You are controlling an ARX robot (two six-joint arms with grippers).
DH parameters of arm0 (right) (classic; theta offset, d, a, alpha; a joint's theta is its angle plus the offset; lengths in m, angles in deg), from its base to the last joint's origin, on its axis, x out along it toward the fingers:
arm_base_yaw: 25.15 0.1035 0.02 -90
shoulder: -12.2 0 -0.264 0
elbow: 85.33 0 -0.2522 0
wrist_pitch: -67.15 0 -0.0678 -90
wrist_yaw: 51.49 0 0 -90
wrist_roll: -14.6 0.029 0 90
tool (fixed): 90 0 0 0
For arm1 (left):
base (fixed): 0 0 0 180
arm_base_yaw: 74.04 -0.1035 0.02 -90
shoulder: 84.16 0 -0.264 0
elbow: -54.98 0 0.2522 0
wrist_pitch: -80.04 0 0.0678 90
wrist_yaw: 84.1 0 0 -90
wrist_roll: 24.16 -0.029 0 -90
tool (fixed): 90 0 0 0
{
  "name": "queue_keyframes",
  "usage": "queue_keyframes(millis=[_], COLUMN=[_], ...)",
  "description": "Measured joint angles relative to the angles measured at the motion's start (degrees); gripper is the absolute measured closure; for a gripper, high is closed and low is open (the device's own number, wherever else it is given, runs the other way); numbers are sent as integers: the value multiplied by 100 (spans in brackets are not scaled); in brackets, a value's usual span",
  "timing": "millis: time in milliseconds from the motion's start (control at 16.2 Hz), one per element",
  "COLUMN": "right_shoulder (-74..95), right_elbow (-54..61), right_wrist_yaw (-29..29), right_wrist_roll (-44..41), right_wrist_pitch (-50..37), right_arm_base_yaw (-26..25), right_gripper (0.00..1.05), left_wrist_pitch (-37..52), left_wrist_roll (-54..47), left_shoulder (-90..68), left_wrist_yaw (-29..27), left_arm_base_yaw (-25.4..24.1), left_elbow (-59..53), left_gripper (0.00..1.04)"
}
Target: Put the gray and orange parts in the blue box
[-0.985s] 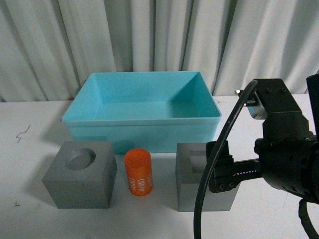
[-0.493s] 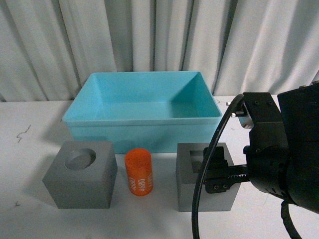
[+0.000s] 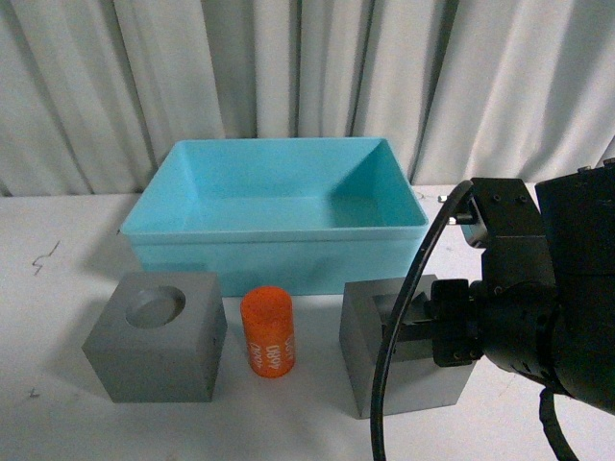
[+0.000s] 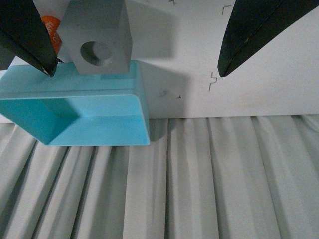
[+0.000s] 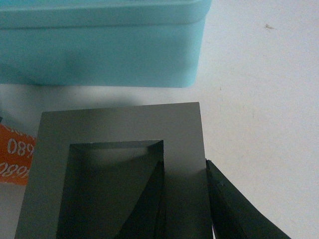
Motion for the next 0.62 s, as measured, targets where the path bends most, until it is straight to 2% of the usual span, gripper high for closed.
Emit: queue_keyframes(millis=[185, 369, 493, 616], right_shoulder=[-446, -1777, -2341, -2011], right_elbow=[326, 264, -498, -1460], right_wrist_yaw=[-22, 98, 188, 258], right_wrist_roll=[66, -57, -284, -514], right_wrist_pitch=[236, 579, 592, 481], right_arm_base_yaw=[-127, -422, -529, -595], right_gripper=[86, 86, 86, 86], left_wrist_pitch=[0, 0, 2, 0], left_wrist_roll=[0, 0, 0, 0], left_shoulder=[0, 0, 0, 0], left_wrist_yaw=[0, -2, 0, 0], left_arm_base_yaw=[0, 0, 0, 0], left_elbow=[0, 0, 0, 0], left_gripper=[7, 7, 7, 7])
